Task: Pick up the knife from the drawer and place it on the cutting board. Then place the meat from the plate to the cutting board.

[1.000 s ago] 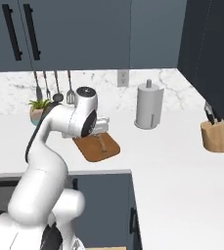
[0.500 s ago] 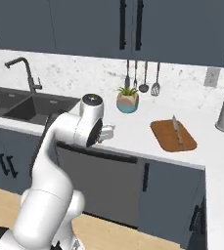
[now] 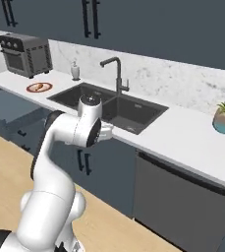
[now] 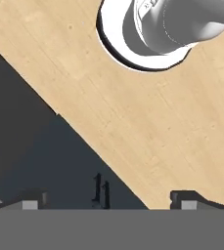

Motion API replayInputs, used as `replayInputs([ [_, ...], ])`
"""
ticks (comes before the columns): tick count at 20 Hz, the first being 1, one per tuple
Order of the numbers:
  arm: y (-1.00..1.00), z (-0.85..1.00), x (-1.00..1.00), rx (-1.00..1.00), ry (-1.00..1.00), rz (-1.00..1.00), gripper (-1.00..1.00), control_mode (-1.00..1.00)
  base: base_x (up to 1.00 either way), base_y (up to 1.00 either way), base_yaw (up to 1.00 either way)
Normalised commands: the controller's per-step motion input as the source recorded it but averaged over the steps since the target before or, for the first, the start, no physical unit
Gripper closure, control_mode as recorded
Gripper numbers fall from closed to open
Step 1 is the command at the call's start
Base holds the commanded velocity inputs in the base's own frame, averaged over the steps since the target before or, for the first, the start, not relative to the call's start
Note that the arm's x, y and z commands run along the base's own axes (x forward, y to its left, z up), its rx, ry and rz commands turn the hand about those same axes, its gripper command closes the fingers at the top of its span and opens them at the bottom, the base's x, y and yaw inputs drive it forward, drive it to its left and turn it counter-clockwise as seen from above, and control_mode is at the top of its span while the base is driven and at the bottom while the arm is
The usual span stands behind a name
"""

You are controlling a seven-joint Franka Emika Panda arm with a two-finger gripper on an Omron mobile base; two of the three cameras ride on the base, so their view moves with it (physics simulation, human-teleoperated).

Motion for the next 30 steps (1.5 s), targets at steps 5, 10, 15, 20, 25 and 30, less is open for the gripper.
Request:
replayInputs([
  [5, 0.00, 0.00, 0.00, 0.00, 0.00, 0.00, -1.00, 1.00, 0.62, 0.88, 0.32],
  [10, 0.00, 0.00, 0.00, 0.00, 0.00, 0.00, -1.00, 1.00, 0.99, 0.63, 0.24],
  [15, 0.00, 0.00, 0.00, 0.00, 0.00, 0.00, -1.00, 1.00, 1.00, 0.08, 0.11],
  [20, 0.00, 0.00, 0.00, 0.00, 0.00, 0.00, -1.00, 1.00, 0.64, 0.00, 0.11],
  [25, 0.00, 0.00, 0.00, 0.00, 0.00, 0.00, -1.00, 1.00, 0.16, 0.23, 0.10],
  [30, 0.00, 0.00, 0.00, 0.00, 0.00, 0.00, -1.00, 1.00, 0.39, 0.41, 0.03],
])
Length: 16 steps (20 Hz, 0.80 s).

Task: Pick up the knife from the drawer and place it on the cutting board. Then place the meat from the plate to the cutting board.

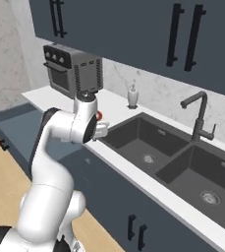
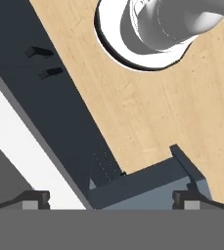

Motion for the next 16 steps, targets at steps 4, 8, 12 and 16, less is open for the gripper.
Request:
replayInputs([
  [4, 0.00, 0.00, 0.00, 0.00, 0.00, 0.00, -1.00, 1.00, 0.33, 0.00, 0.00],
  [8, 0.00, 0.00, 0.00, 0.00, 0.00, 0.00, -1.00, 1.00, 0.20, 0.00, 0.00],
  [12, 0.00, 0.00, 0.00, 0.00, 0.00, 0.00, -1.00, 1.00, 0.49, 0.06, 0.03],
  [16, 0.00, 0.00, 0.00, 0.00, 0.00, 0.00, -1.00, 1.00, 0.38, 0.04, 0.02],
])
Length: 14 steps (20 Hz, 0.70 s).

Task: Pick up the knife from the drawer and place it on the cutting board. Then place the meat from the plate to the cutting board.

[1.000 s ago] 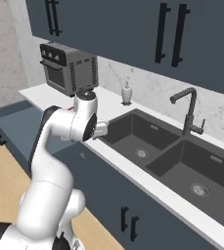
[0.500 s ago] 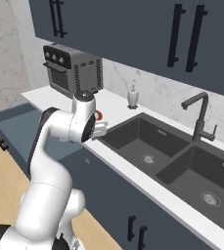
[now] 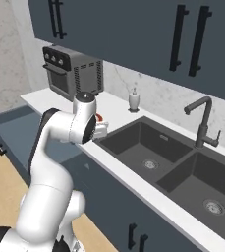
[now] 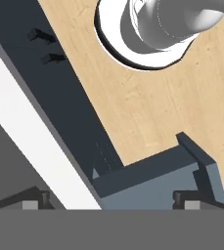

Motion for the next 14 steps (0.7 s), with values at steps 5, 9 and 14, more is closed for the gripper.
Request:
replayInputs([
  [5, 0.00, 0.00, 0.00, 0.00, 0.00, 0.00, -1.00, 1.00, 0.35, 0.06, 0.01],
  [9, 0.00, 0.00, 0.00, 0.00, 0.00, 0.00, -1.00, 1.00, 0.66, 0.00, 0.00],
  [14, 0.00, 0.00, 0.00, 0.00, 0.00, 0.00, -1.00, 1.00, 0.57, 0.09, 0.00],
])
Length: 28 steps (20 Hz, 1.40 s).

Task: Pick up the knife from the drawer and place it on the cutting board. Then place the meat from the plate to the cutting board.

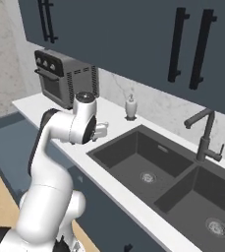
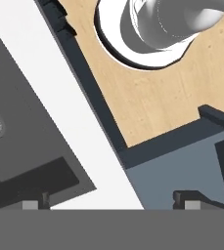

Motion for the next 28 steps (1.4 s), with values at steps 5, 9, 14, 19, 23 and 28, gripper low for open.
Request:
replayInputs([
  [5, 0.00, 0.00, 0.00, 0.00, 0.00, 0.00, -1.00, 1.00, 0.29, 0.32, 0.00],
  [9, 0.00, 0.00, 0.00, 0.00, 0.00, 0.00, -1.00, 1.00, 0.38, 0.04, 0.00],
  [14, 0.04, 0.00, 0.01, 0.00, 0.00, 0.01, -1.00, -1.00, 0.00, 0.01, 0.02],
  [19, 0.75, 0.00, 0.84, 0.00, 0.09, -0.05, -1.00, -1.00, 0.00, 0.00, 0.00],
  [23, 0.87, 0.00, 1.00, 0.00, 0.09, -0.18, -1.00, -1.00, 0.00, 0.00, 0.00],
  [28, 0.84, -0.08, 1.00, 0.00, 0.14, -0.22, -1.00, -1.00, 0.00, 0.00, 0.00],
])
